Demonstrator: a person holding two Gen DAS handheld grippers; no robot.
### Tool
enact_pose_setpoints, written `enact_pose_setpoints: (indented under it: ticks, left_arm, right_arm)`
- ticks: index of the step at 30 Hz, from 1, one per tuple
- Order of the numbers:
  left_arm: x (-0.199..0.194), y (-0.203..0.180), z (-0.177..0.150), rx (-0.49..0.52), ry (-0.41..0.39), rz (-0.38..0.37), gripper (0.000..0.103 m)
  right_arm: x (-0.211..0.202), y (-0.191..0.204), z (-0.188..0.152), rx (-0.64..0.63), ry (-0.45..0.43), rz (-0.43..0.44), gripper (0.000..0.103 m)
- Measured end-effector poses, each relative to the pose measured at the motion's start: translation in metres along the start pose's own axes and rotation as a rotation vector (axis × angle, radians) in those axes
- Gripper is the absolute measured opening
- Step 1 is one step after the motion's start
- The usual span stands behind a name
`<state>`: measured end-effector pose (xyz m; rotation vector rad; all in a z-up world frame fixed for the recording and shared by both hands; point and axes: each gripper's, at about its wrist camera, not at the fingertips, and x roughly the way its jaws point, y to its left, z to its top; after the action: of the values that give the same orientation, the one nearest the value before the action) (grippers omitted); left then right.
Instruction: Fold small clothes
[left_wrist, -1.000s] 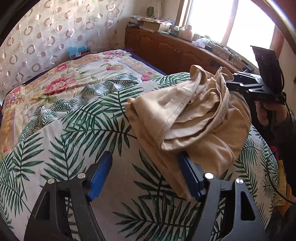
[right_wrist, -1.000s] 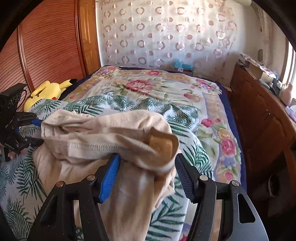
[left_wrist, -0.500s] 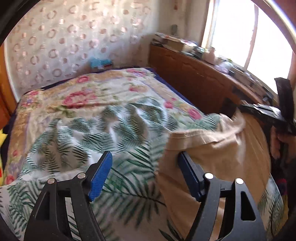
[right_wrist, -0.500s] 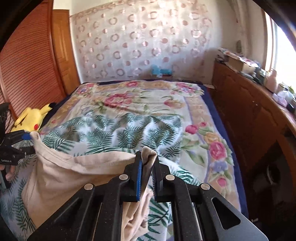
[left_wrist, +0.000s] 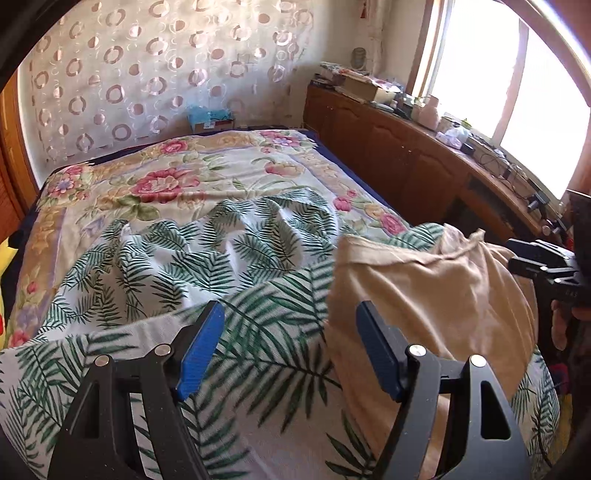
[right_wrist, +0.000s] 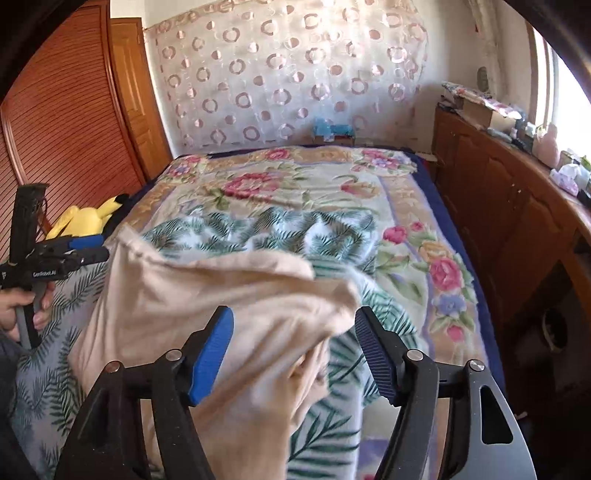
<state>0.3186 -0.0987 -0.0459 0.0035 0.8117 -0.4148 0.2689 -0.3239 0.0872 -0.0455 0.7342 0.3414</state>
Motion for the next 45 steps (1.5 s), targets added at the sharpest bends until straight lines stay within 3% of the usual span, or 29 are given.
enact_pose_setpoints:
  ticks: [6, 16, 22, 26, 28, 30, 35, 38, 41, 45]
  left_arm:
    - [0.005, -0.02, -0.006, 0.012, 0.032, -0.079, 0.075]
    - [0.031, -0.03, -0.013, 0.004, 0.106, -0.095, 0.075]
    - [0.029, -0.035, -0.016, 0.024, 0.092, -0.083, 0.075]
    - [0.029, -0.035, -0.017, 0.025, 0.086, -0.087, 0.074]
    - [0.029, -0.036, -0.017, 0.027, 0.083, -0.092, 0.068]
    - [0.029, -0.037, -0.017, 0.03, 0.083, -0.109, 0.055]
    - [0.028, -0.041, -0.018, 0.038, 0.089, -0.13, 0.04]
    - [0.026, -0.039, -0.017, 0.019, 0.11, -0.182, 0.017]
    - [0.011, -0.041, -0.017, 0.019, 0.079, -0.192, 0.013]
    - [-0.036, -0.041, -0.016, 0.023, -0.028, -0.206, 0.012]
  right_arm:
    - [0.018, -0.012, -0.007, 0.055, 0.081, -0.007, 0.071]
    - [0.04, -0.015, 0.009, 0.059, 0.111, 0.041, 0.071]
    - [0.041, -0.01, 0.001, 0.033, 0.102, 0.036, 0.07]
    - [0.041, -0.008, -0.002, 0.009, 0.096, 0.087, 0.048]
    - [0.042, -0.009, -0.003, 0.0, 0.097, 0.102, 0.041]
    - [0.043, -0.01, -0.003, 0.001, 0.091, 0.117, 0.034]
    - [0.039, -0.007, -0.005, -0.023, 0.058, 0.098, 0.023]
    - [0.032, -0.003, -0.004, -0.041, 0.028, 0.088, 0.021]
    - [0.019, 0.006, 0.001, -0.061, -0.014, 0.082, 0.02]
    - [-0.003, 0.03, 0.014, -0.124, -0.082, 0.09, 0.02]
